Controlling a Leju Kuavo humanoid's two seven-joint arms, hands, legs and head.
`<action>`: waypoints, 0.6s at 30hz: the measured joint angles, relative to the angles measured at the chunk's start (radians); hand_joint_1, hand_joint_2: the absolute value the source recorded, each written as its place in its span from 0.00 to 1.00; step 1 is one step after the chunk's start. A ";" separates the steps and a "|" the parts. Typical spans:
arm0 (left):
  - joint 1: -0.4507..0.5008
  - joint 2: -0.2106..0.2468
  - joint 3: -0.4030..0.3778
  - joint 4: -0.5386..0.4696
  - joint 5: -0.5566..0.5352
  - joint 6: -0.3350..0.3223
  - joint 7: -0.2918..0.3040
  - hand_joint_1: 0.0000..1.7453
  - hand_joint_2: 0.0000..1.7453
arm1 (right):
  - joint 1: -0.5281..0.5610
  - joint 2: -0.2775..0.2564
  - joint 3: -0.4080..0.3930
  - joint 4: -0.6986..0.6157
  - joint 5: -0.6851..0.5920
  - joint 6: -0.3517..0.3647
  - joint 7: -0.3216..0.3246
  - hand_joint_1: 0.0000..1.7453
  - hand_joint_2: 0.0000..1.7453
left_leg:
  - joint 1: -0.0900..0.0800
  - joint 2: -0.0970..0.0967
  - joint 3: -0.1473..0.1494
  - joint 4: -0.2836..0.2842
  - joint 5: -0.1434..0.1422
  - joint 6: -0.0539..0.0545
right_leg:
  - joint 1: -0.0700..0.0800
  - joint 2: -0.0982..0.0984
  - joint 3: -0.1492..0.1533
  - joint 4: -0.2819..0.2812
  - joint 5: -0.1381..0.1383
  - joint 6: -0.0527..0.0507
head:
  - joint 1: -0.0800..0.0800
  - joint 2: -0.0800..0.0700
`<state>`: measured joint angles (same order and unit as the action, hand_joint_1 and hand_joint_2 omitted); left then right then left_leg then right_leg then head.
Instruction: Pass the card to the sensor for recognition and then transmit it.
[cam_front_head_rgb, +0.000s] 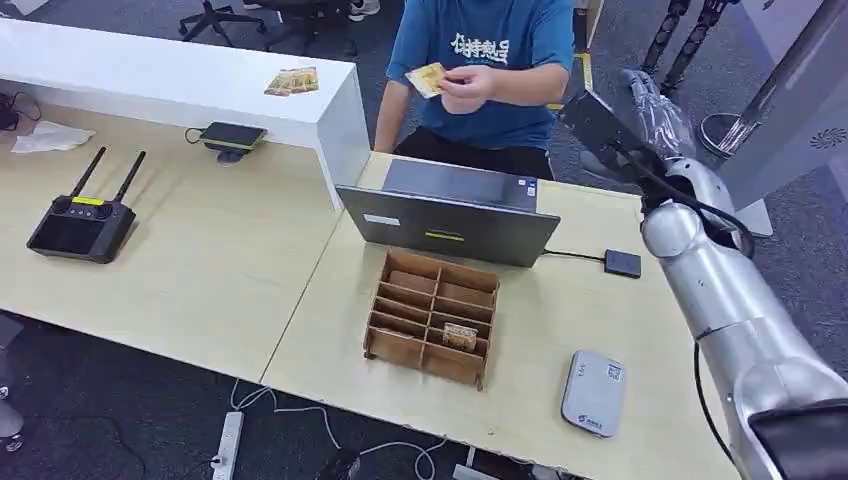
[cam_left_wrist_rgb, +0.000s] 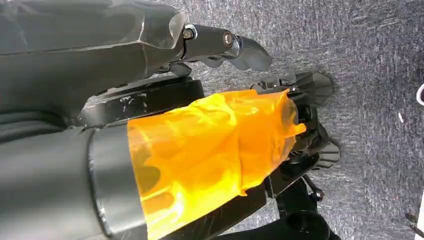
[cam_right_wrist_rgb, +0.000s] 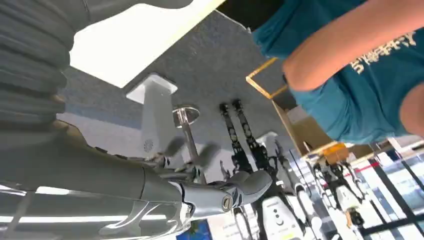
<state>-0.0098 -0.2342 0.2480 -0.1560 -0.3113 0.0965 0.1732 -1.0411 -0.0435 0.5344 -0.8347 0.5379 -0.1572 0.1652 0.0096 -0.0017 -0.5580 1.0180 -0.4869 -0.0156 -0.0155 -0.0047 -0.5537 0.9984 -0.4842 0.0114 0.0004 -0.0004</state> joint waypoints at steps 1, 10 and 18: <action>0.000 0.000 0.000 0.000 0.003 0.000 0.000 0.00 0.00 | 0.008 -0.001 -0.006 -0.010 0.007 -0.006 -0.005 0.00 1.00 | 0.000 0.000 0.000 0.000 0.000 0.000 | 0.000 0.000 0.000 0.000 0.000 0.000 | 0.000 0.000; 0.004 -0.001 0.000 0.000 0.028 0.015 -0.022 0.00 0.00 | 0.145 -0.056 -0.064 -0.200 0.048 -0.032 -0.047 0.00 1.00 | 0.000 0.000 0.000 0.000 0.000 0.000 | 0.000 0.000 0.000 0.000 0.000 0.000 | 0.000 0.000; 0.009 -0.005 0.003 0.000 0.044 0.023 -0.040 0.00 0.00 | 0.292 -0.140 -0.109 -0.389 0.034 -0.038 -0.082 0.00 1.00 | 0.000 0.000 0.000 0.000 0.000 0.000 | 0.000 0.000 0.000 0.000 0.000 0.000 | 0.000 0.000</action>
<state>-0.0012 -0.2396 0.2514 -0.1560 -0.2670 0.1198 0.1335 -0.7493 -0.1835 0.4257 -1.2235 0.5714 -0.1949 0.0832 0.0095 -0.0021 -0.5585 1.0181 -0.4871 -0.0154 -0.0156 -0.0052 -0.5542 0.9980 -0.4842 0.0114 0.0004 -0.0004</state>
